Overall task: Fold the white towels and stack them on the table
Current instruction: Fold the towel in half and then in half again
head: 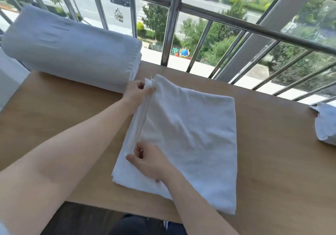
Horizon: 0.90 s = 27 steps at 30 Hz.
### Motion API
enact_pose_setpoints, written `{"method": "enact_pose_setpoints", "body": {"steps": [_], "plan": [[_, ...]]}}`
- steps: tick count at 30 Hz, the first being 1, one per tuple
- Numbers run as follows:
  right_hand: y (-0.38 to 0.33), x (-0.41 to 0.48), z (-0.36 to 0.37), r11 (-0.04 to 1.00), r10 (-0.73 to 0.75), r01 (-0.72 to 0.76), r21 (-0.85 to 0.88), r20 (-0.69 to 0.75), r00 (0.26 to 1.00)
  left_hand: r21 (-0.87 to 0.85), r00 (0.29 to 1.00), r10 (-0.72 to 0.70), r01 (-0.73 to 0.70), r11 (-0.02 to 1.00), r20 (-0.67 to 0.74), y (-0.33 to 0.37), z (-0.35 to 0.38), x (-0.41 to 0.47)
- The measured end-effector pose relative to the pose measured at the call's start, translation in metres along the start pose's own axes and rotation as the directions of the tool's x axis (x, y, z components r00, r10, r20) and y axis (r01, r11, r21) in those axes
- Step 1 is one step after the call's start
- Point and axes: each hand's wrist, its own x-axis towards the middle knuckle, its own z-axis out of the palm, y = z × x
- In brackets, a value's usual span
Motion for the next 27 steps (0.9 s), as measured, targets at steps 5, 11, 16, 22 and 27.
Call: {"method": "enact_pose_setpoints", "body": {"steps": [5, 11, 16, 22, 27], "plan": [[0.007, 0.009, 0.029, 0.981, -0.020, 0.018, -0.191, -0.013, 1.000, 0.310, 0.991, 0.046, -0.006, 0.951, -0.124, -0.029, 0.000, 0.004], [0.014, 0.001, 0.036, 0.991, -0.031, 0.027, -0.130, -0.028, 0.999, 0.433, 0.993, 0.096, -0.059, 0.900, -0.064, -0.037, 0.004, -0.001], [0.023, -0.010, 0.035, 0.999, -0.030, 0.029, -0.026, -0.041, 0.999, 0.506, 0.992, 0.125, -0.092, 0.858, -0.031, -0.035, 0.011, 0.004], [0.036, -0.021, 0.024, 0.989, -0.057, 0.028, -0.148, -0.194, 0.979, 0.352, 0.980, 0.197, -0.175, 0.920, -0.027, -0.038, 0.008, 0.002], [0.055, -0.035, 0.010, 0.842, -0.318, 0.034, -0.539, -0.444, 0.838, 0.271, 0.989, 0.148, -0.144, 0.952, 0.006, -0.034, 0.008, 0.000]]}}
